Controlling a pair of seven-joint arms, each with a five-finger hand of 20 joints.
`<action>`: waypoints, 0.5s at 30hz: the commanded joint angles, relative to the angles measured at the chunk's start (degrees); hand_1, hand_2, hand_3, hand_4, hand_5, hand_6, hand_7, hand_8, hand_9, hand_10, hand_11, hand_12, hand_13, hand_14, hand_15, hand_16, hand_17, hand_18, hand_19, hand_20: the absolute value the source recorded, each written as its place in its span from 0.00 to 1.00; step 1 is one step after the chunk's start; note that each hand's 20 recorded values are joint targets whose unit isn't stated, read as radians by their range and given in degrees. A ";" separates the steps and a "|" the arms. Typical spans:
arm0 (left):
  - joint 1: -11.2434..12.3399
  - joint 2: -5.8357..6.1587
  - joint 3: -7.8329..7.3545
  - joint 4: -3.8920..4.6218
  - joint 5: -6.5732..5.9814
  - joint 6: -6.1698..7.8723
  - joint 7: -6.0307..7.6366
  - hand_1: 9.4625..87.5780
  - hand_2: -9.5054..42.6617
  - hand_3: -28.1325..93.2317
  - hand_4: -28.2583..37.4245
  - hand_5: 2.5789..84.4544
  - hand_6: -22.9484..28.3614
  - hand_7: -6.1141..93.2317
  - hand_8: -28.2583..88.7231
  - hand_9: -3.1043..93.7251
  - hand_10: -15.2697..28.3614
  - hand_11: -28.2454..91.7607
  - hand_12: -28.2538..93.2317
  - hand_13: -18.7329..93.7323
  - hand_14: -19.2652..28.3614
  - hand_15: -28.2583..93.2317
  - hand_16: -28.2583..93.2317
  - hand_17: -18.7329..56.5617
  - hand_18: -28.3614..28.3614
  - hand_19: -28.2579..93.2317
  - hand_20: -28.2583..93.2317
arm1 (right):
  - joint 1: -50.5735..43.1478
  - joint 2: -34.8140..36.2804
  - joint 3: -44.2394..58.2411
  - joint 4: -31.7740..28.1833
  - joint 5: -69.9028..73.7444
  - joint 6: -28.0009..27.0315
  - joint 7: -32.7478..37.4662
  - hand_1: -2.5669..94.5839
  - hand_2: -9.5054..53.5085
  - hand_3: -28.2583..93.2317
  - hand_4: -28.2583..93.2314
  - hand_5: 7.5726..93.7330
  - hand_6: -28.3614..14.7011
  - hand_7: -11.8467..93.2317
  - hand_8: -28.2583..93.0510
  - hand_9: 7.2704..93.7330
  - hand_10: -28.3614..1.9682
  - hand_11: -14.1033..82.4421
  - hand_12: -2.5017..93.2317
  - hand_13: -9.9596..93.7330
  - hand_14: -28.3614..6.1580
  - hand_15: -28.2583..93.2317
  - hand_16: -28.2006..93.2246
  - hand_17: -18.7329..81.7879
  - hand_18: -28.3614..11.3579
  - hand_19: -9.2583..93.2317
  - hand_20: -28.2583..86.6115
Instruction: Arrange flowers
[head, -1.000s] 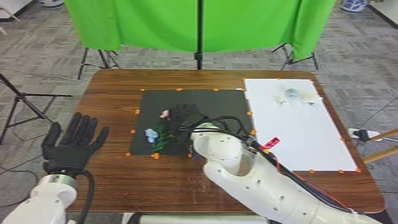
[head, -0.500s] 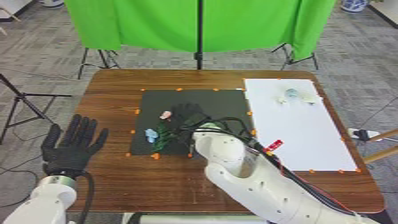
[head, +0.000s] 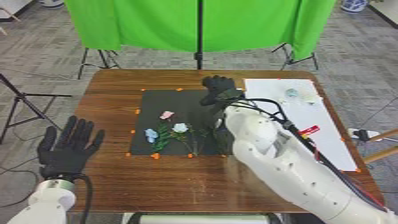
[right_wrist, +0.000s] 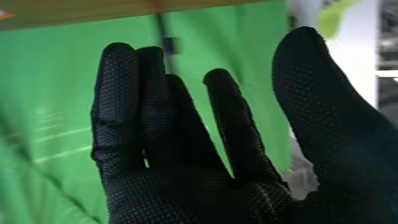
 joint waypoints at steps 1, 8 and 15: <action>2.56 -0.56 -0.39 -0.20 0.71 -1.05 0.92 0.25 0.42 0.85 0.00 0.51 0.58 0.29 0.14 0.45 0.70 0.48 0.34 0.46 0.73 0.61 0.18 0.18 0.77 0.56 0.39 | 2.64 11.87 3.61 3.63 -0.88 -5.39 2.20 0.45 0.00 0.87 0.02 0.39 0.46 0.25 0.16 0.36 0.20 0.28 0.21 0.40 0.25 0.59 0.34 0.39 0.15 0.75 0.43; 3.07 -0.85 -0.46 -0.39 1.51 -0.14 0.89 0.25 0.42 0.85 0.00 0.50 0.58 0.29 0.14 0.45 0.70 0.48 0.34 0.46 0.73 0.61 0.18 0.18 0.77 0.56 0.39 | -0.99 13.78 6.40 4.35 -3.02 -11.29 1.05 0.47 0.00 0.87 0.01 0.39 0.49 0.26 0.15 0.34 0.22 0.26 0.21 0.38 0.24 0.57 0.34 0.37 0.15 0.72 0.42; 2.93 -0.86 -0.19 -0.62 1.01 0.35 1.27 0.25 0.42 0.85 0.00 0.48 0.59 0.29 0.14 0.45 0.70 0.48 0.34 0.46 0.73 0.61 0.18 0.18 0.77 0.56 0.39 | -2.18 13.05 8.11 7.49 -2.02 -12.52 2.89 0.47 0.01 0.87 0.00 0.41 0.50 0.26 0.15 0.35 0.23 0.26 0.21 0.38 0.25 0.57 0.34 0.37 0.16 0.72 0.42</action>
